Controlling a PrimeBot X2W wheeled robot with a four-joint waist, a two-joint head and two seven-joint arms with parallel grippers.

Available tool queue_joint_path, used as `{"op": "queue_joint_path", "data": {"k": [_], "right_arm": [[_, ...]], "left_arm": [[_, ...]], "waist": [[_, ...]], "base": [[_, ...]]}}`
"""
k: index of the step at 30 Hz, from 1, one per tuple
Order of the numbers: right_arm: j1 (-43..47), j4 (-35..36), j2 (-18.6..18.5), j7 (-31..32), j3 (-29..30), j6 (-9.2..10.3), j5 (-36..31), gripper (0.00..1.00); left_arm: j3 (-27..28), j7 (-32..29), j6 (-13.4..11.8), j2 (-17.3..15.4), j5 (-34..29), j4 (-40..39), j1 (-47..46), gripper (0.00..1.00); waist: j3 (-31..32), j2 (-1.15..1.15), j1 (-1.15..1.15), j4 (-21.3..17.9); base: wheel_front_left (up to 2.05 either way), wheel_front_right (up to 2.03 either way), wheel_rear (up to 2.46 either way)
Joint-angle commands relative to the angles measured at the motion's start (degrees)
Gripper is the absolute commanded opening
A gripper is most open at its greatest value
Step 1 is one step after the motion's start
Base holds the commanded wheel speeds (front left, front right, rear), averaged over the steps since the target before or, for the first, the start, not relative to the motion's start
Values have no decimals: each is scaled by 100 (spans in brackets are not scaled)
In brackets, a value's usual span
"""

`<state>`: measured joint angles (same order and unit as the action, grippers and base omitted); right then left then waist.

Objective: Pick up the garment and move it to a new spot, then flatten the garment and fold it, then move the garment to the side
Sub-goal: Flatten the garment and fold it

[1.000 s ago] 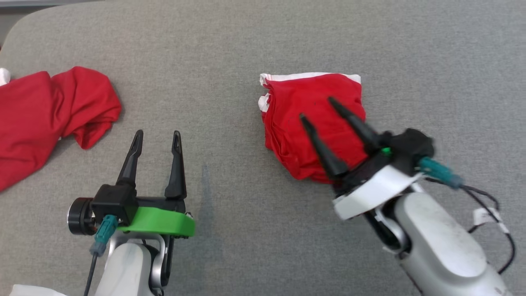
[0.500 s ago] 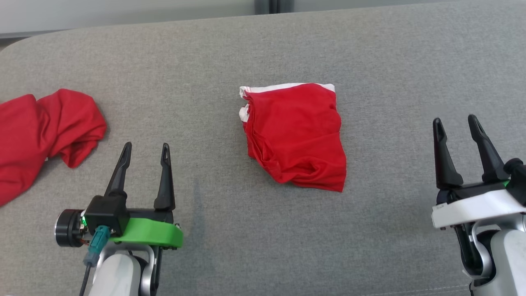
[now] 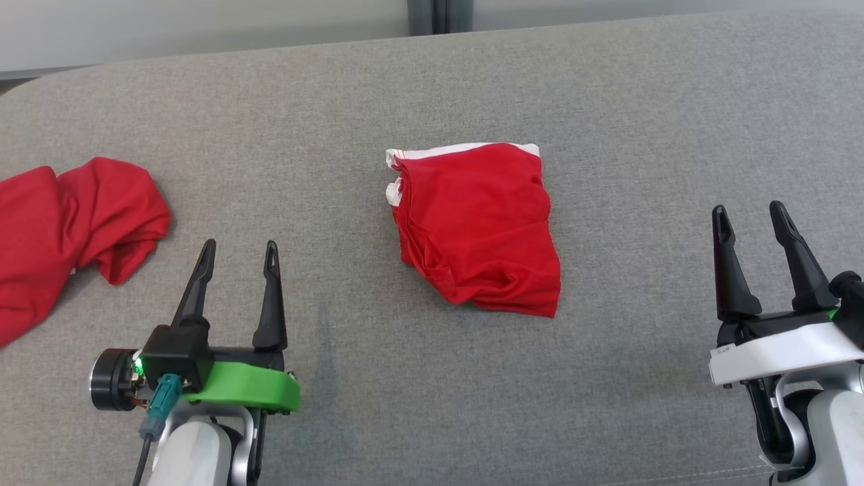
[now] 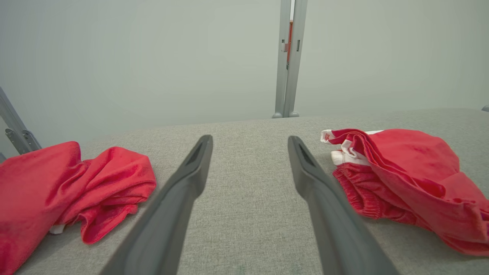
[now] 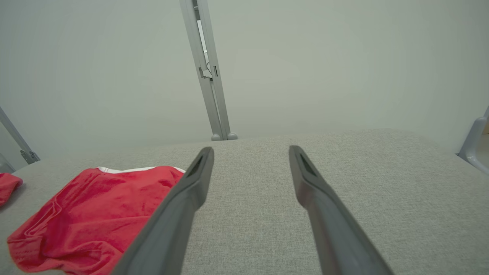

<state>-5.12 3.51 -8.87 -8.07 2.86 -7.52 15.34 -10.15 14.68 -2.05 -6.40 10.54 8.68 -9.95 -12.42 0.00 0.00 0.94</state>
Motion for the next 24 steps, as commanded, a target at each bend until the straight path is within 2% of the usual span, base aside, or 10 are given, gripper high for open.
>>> {"op": "queue_joint_path", "data": {"k": [1, 5, 6, 7, 11, 15, 18, 24], "right_arm": [[45, 32, 0, 23, 20, 6, -41, 100], [21, 17, 33, 65, 54, 6, -44, 100], [-11, -3, 46, 91, 15, 6, -33, 38], [-56, -23, 49, 107, -37, 6, -22, 0], [-362, -322, 35, 159, -514, 6, 53, 0], [-911, -913, 78, 56, -1437, 6, 179, 0], [-1400, -1493, 175, -92, -2146, 6, 279, 0], [-2191, -2688, 380, -373, -3073, 6, 505, 0]], "left_arm": [[-6, -7, -24, -55, 26, -19, 88, 100], [-24, -6, -33, -71, 35, -30, 54, 100], [-37, -6, -26, -67, 37, -35, 19, 100], [-46, -8, -22, -68, 35, -42, -17, 100], [-97, 0, -7, -62, 6, -81, -183, 100], [-166, 14, -4, -28, -23, -107, -297, 100], [-195, 30, 12, 0, -21, -98, -400, 100], [-275, 53, 10, 91, 23, -53, -482, 100]], "waist": [[6, 0, 0, 3], [-7, 0, 0, 13], [-29, 0, 0, 29], [-52, 0, 0, 45], [-192, 0, 0, 141], [-343, 0, 0, 259], [-451, 0, 0, 362], [-570, 0, 0, 537]], "base": [[0, 0, 0], [0, 0, 0], [0, 0, 0], [0, 0, 0], [0, 0, 0], [0, 0, 0], [0, 0, 0], [0, 0, 0]]}}
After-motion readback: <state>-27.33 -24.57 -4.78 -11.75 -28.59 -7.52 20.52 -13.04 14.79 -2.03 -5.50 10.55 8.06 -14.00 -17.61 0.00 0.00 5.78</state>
